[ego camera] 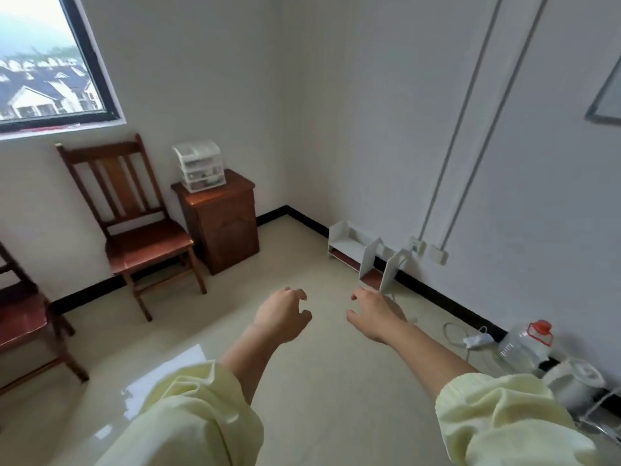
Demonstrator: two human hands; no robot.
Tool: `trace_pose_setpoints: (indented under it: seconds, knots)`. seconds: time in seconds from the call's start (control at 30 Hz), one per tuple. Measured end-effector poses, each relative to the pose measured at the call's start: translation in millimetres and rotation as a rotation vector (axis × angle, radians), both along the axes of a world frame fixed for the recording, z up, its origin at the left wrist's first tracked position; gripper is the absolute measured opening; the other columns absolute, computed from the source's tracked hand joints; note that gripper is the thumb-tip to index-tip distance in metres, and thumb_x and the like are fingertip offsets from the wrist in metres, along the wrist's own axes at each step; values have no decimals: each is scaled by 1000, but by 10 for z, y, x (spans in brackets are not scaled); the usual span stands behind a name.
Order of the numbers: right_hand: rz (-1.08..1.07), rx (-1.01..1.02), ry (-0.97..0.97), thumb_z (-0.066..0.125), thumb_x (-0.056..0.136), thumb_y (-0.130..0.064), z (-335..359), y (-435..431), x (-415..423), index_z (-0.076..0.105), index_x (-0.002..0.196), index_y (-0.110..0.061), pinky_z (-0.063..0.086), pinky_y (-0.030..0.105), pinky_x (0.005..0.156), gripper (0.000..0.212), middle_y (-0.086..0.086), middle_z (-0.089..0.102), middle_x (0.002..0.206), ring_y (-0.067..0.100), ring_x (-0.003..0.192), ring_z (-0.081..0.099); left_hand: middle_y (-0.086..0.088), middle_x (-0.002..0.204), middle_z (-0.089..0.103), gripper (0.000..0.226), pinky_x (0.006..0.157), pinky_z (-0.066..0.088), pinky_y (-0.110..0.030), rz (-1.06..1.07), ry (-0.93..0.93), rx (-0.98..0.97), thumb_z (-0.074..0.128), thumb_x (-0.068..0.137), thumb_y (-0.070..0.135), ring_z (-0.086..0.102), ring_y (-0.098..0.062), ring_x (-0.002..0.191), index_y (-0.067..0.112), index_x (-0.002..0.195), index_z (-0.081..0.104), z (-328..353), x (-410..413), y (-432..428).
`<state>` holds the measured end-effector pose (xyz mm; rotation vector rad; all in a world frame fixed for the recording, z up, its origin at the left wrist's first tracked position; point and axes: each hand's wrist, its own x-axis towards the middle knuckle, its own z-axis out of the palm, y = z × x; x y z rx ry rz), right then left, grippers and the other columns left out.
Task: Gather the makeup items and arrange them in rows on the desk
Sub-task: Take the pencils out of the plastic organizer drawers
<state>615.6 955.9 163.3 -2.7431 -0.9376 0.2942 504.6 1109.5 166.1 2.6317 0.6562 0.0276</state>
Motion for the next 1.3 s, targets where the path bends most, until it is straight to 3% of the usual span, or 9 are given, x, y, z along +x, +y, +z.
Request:
trace_pose_setpoints:
  seconds: [0.47, 0.8, 1.0, 1.17, 1.3]
  knots:
    - [297, 43, -45, 47, 95, -35, 268, 3341, 2198, 49, 127, -17, 41, 32, 80, 37, 3, 50, 127, 25, 111, 52, -6, 123, 53, 39, 92, 46, -34, 312, -35, 30, 53, 90, 28, 49, -26, 118, 20, 128, 55, 154, 1927, 2954]
    - [340, 57, -68, 45, 96, -34, 216, 5909, 3443, 49, 124, -16, 38, 30, 77, 34, 3, 52, 124, 24, 111, 52, -3, 130, 52, 42, 89, 47, -34, 389, -68, 89, 51, 91, 29, 46, -23, 123, 21, 132, 53, 48, 3100, 5426]
    - [400, -18, -135, 44, 95, -33, 72, 7200, 4159, 50, 123, -15, 40, 37, 92, 34, 5, 53, 125, 25, 116, 49, -3, 130, 52, 41, 85, 47, -34, 414, -43, 150, 49, 92, 27, 45, -23, 120, 19, 132, 52, -39, 3728, 6649]
    - [450, -39, -130, 45, 95, -34, -126, 8185, 4790, 51, 122, -15, 40, 38, 96, 33, 5, 53, 126, 24, 119, 47, -4, 126, 51, 41, 85, 44, -33, 406, 36, 255, 47, 92, 28, 46, -24, 116, 17, 131, 51, -215, 4306, 7572]
    - [484, -46, -81, 47, 95, -34, -246, 9033, 5448, 50, 125, -15, 41, 39, 98, 36, 5, 53, 127, 24, 120, 47, -4, 127, 50, 41, 87, 45, -34, 480, 21, 229, 47, 92, 28, 45, -24, 118, 16, 131, 51, -338, 4886, 8358]
